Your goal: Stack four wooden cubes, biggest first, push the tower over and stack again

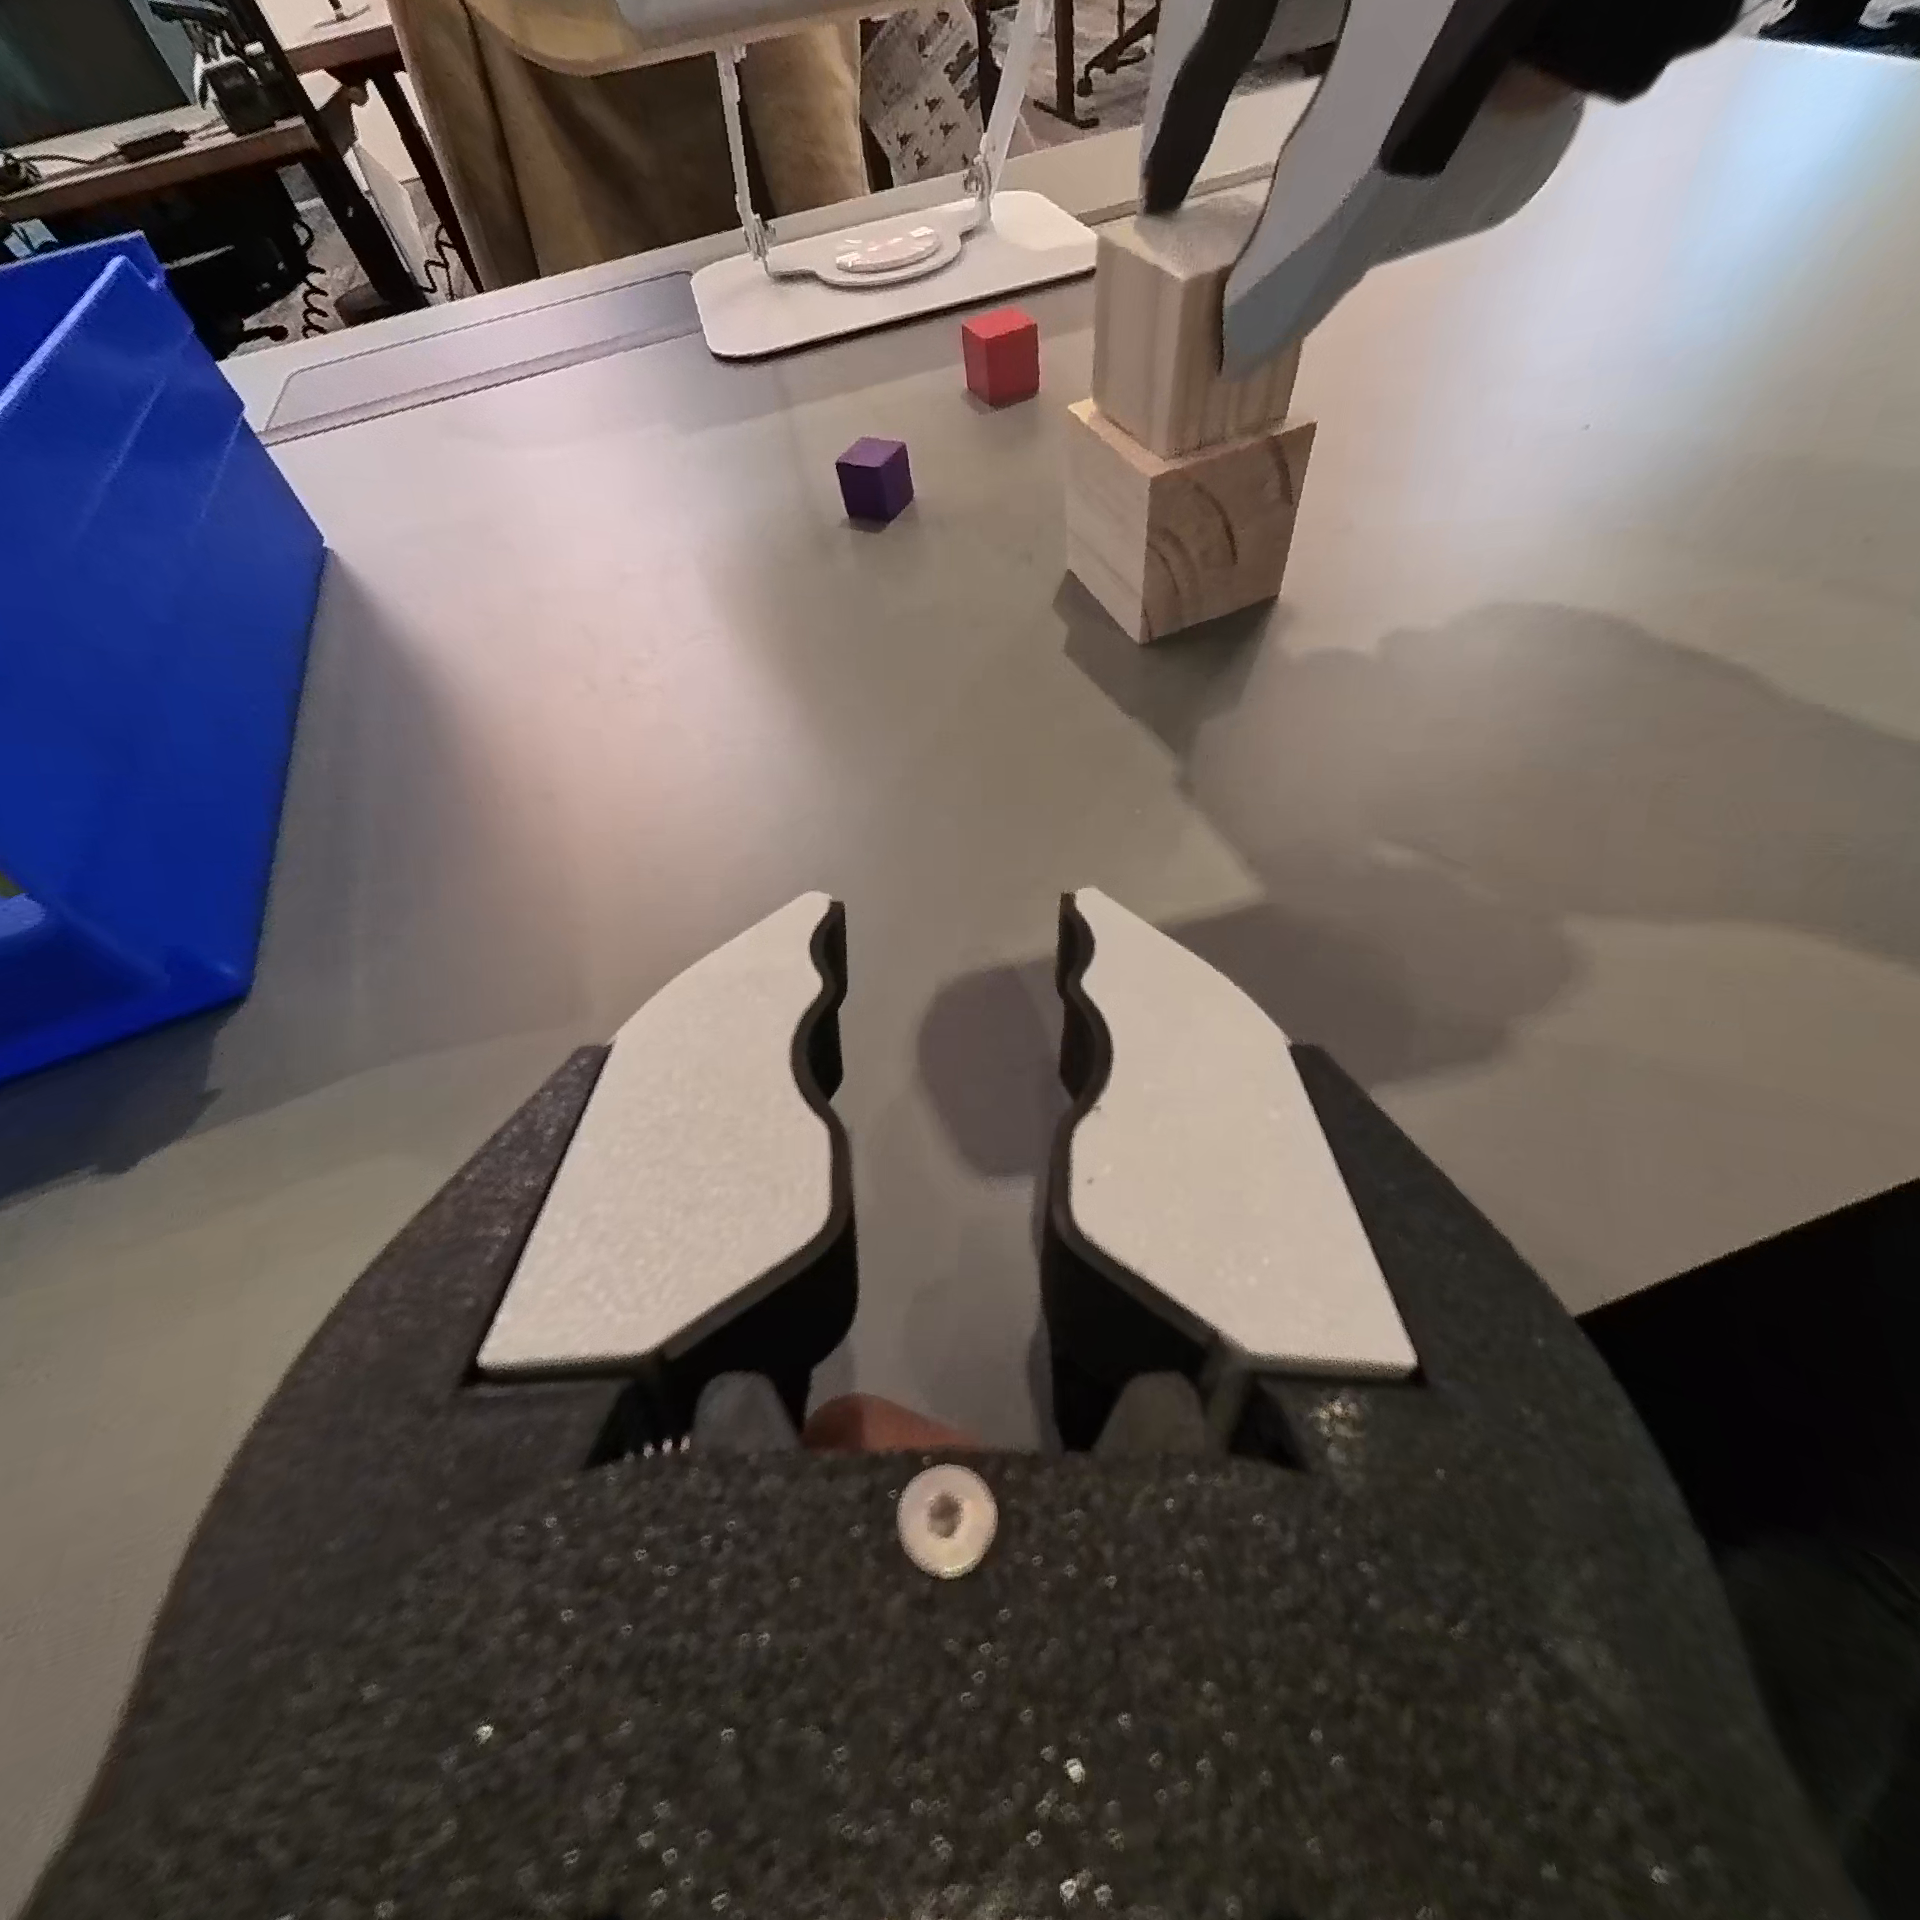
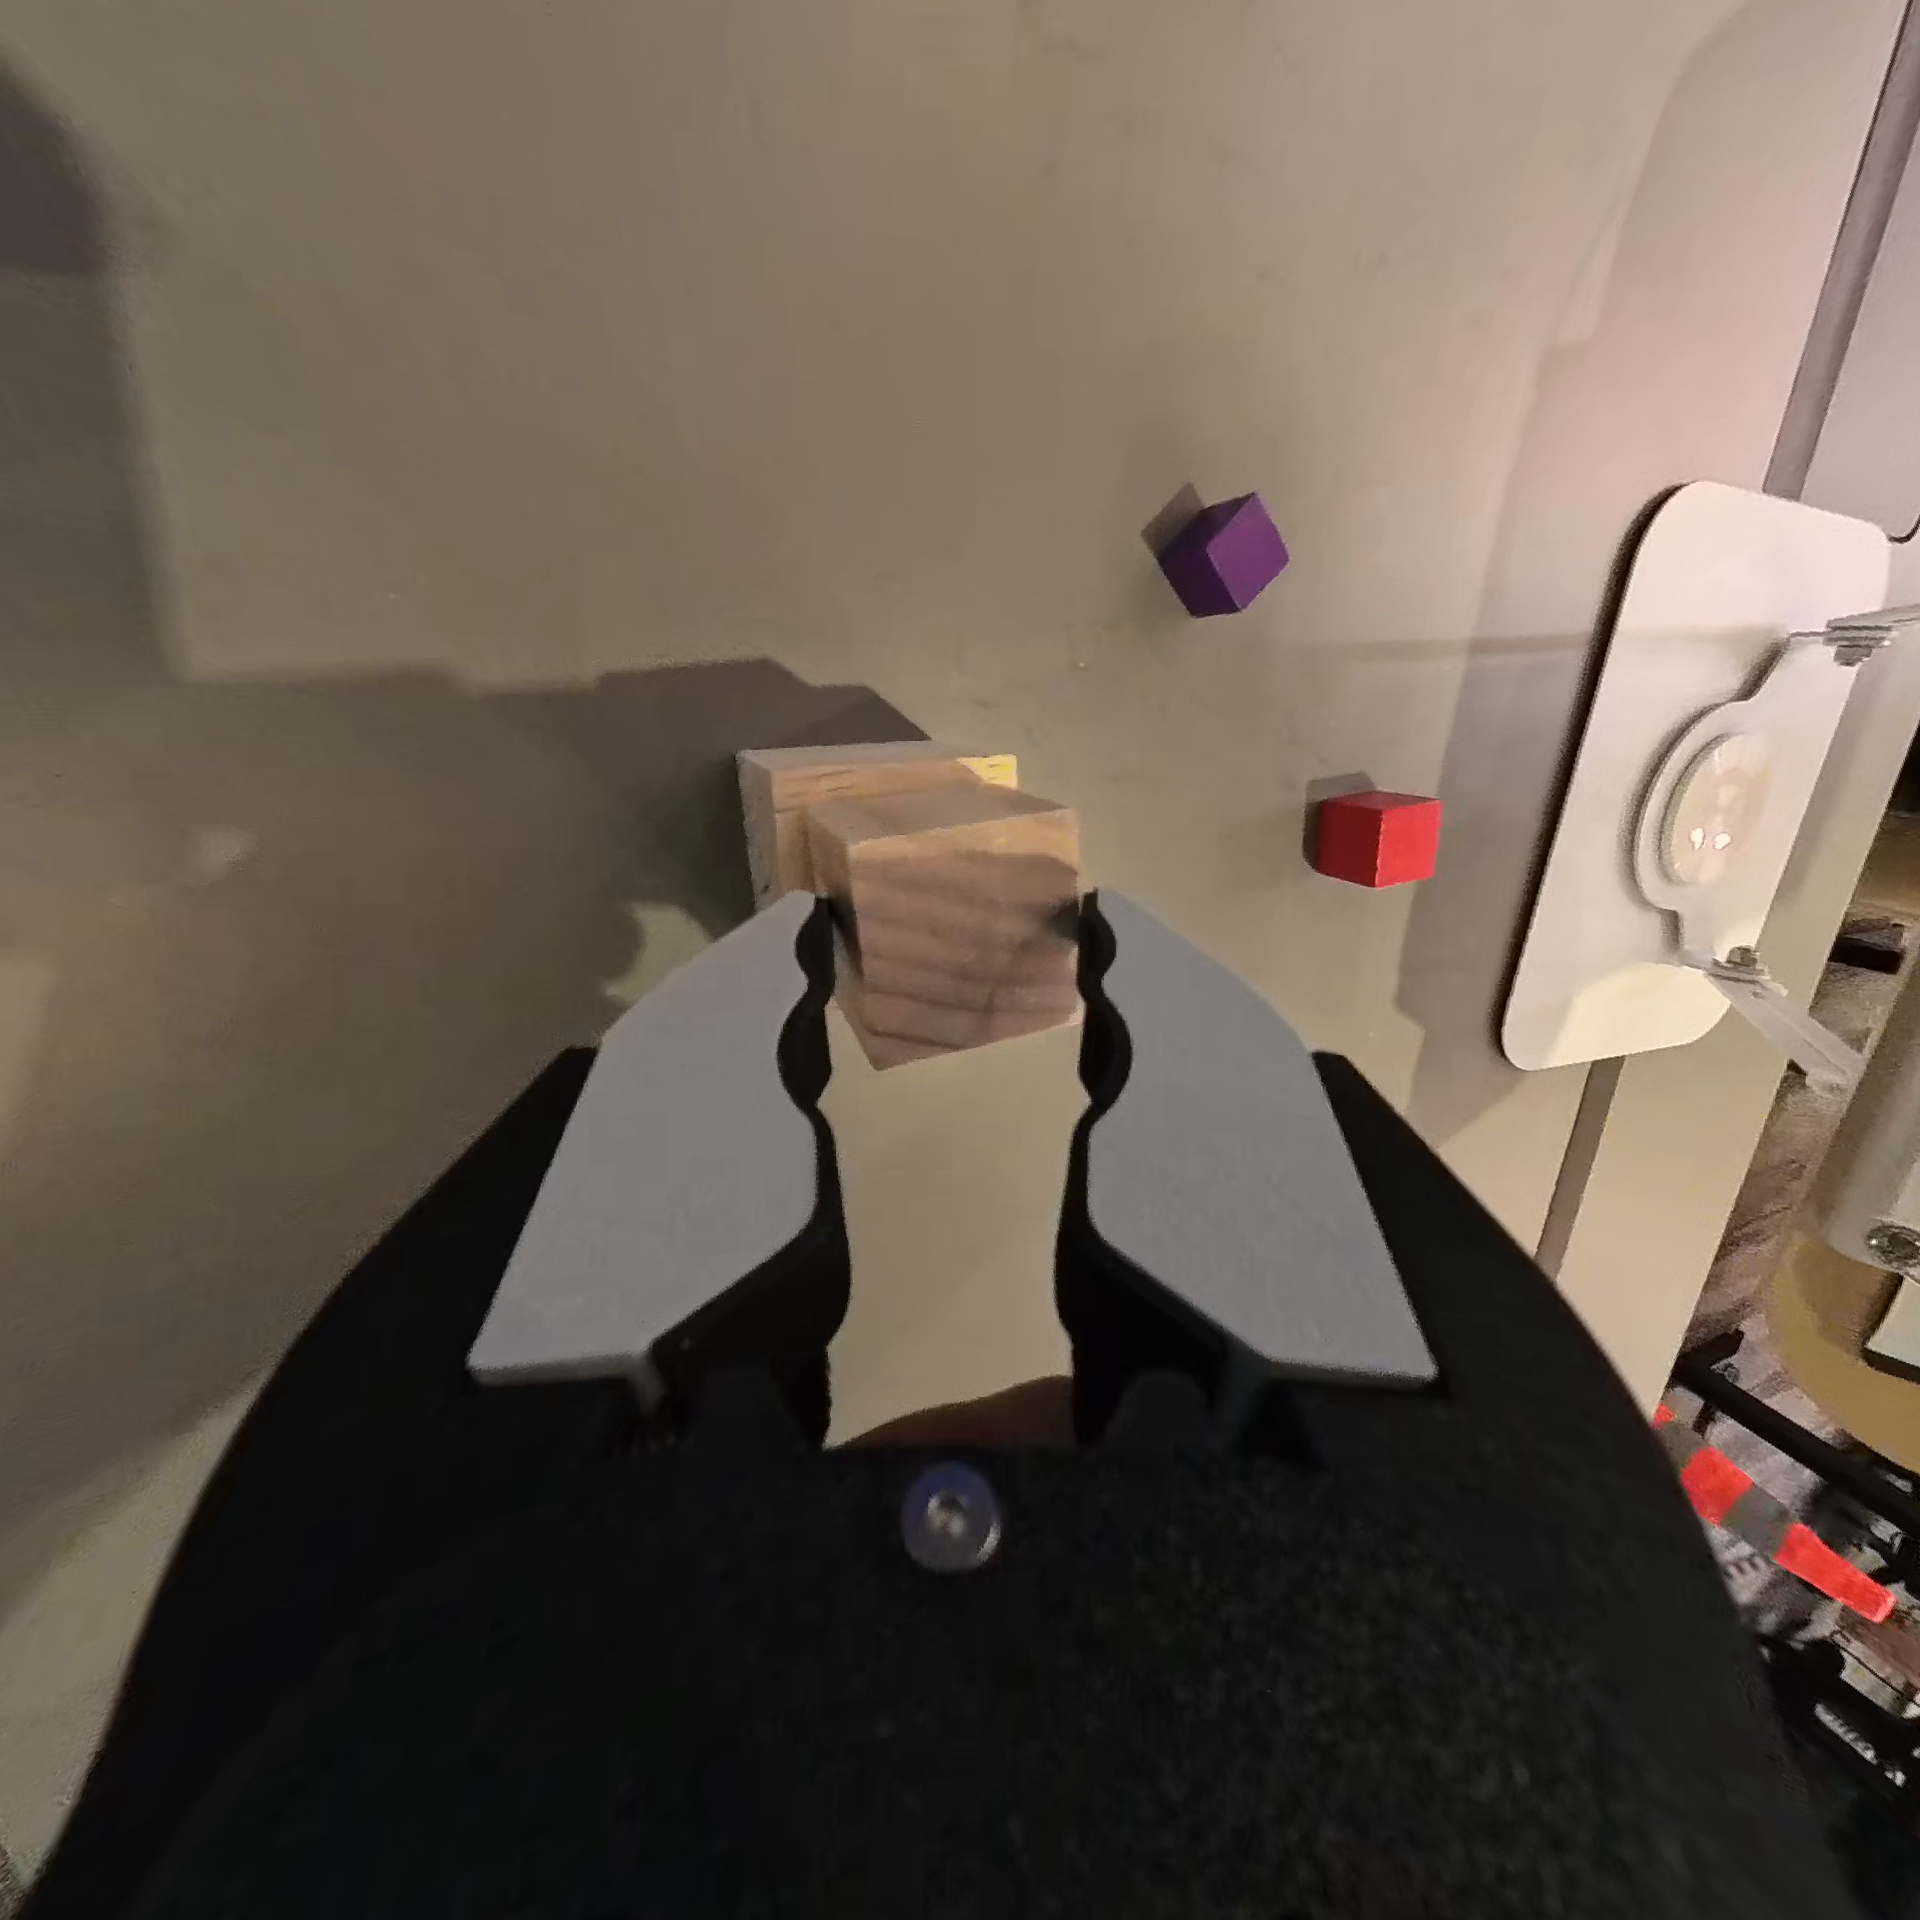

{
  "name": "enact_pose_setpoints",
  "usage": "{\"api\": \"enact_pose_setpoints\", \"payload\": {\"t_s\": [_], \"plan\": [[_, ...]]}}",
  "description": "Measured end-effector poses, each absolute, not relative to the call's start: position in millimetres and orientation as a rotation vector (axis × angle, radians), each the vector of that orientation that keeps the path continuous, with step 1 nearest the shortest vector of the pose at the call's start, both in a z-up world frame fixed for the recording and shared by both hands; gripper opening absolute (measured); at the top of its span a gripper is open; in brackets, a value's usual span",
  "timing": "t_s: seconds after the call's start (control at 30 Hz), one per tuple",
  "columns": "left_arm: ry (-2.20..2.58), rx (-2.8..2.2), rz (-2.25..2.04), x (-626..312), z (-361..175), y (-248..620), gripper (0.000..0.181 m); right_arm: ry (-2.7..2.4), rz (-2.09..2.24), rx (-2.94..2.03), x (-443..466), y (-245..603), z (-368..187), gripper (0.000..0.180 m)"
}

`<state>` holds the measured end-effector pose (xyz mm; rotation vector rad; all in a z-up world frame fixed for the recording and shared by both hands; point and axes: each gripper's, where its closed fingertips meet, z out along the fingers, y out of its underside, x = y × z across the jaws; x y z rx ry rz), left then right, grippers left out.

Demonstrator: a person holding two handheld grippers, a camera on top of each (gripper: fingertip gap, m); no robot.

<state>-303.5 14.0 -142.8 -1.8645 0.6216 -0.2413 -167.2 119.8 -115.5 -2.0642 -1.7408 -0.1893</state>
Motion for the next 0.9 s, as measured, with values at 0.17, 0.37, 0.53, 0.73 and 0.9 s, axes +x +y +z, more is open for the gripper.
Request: {"api": "enact_pose_setpoints", "payload": {"t_s": [0.17,0.37,0.53,0.73,0.9], "plan": [[0.631,-1.867,-0.237,-303,-145,13,0.039,-1.655,-0.208,-2.047,-165,122,-97,0.067],[0.655,-1.887,-0.27,-302,-137,17,0.038,-1.283,-0.212,-1.864,-135,85,-19,0.061],[0.81,-1.924,-0.445,-282,-93,46,0.039,-0.98,-0.078,-1.822,-95,10,-62,0.056],[1.238,-1.831,-0.255,-225,-59,140,0.033,-0.804,0.043,-1.933,-71,-51,-136,0.055],[1.676,-1.792,-0.146,-159,-84,210,0.032,-0.777,0.095,-1.962,-65,-74,-152,0.054]]}}
